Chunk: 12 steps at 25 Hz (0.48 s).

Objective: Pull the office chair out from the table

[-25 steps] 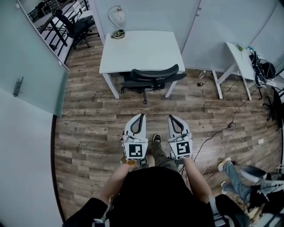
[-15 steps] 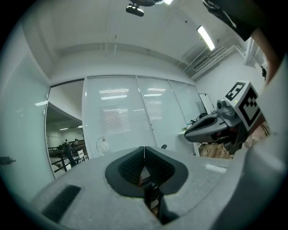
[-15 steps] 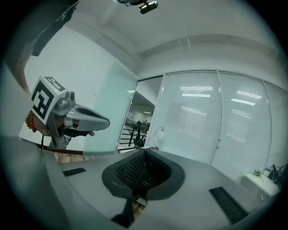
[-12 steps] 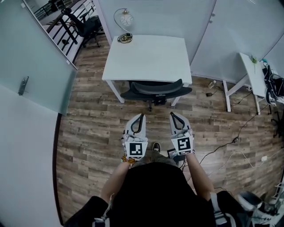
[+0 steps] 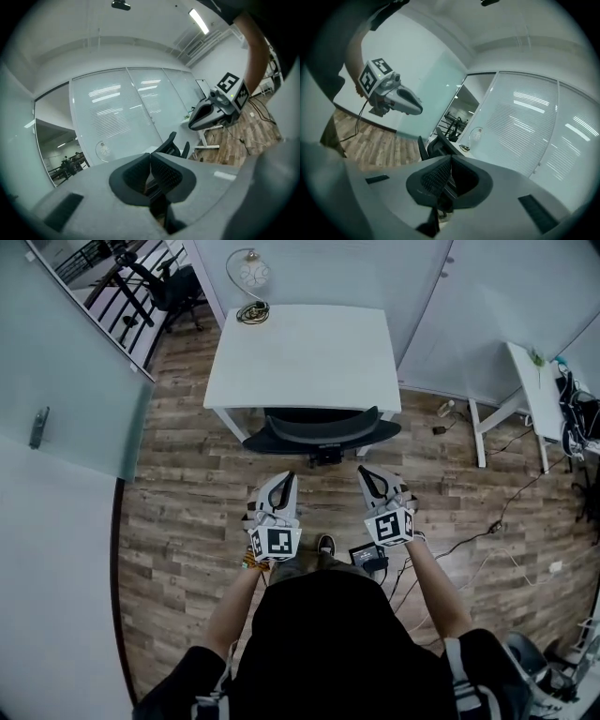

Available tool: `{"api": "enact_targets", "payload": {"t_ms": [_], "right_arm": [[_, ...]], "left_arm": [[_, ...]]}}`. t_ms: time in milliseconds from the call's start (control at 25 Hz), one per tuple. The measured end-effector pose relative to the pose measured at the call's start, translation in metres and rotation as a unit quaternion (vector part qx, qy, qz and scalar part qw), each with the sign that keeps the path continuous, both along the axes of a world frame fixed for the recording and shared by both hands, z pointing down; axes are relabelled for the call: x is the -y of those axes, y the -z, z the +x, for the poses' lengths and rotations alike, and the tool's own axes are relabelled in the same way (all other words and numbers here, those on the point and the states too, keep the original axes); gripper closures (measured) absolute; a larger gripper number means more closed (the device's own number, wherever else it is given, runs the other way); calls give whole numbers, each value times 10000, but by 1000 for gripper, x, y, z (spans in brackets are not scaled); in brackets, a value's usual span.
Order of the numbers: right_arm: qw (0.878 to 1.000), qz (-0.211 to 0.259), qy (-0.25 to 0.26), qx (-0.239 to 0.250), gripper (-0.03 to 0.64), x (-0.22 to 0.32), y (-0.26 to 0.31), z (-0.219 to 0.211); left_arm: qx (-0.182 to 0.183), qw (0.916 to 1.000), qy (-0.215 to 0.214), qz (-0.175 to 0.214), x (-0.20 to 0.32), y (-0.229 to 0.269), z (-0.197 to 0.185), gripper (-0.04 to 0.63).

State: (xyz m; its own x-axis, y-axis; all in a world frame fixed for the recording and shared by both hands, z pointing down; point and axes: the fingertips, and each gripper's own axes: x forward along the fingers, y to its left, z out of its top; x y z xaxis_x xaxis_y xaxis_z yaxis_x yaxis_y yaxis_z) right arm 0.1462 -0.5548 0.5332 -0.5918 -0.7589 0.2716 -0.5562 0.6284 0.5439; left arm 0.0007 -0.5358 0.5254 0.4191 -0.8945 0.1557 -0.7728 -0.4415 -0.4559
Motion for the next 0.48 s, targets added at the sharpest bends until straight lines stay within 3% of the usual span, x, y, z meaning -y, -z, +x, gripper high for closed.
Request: {"api": "enact_targets", "payload": {"t_ms": [200,480], "right_arm": [[9937,119,404,-1040,609,23,-32,3],[9719,-49,761,-2227,582,55,-85,11]], "left_arm": [[903,9951,-353,-215,22,-36,-6,574],[2042,9730,-810,-709,51,-97,-15,566]]}}
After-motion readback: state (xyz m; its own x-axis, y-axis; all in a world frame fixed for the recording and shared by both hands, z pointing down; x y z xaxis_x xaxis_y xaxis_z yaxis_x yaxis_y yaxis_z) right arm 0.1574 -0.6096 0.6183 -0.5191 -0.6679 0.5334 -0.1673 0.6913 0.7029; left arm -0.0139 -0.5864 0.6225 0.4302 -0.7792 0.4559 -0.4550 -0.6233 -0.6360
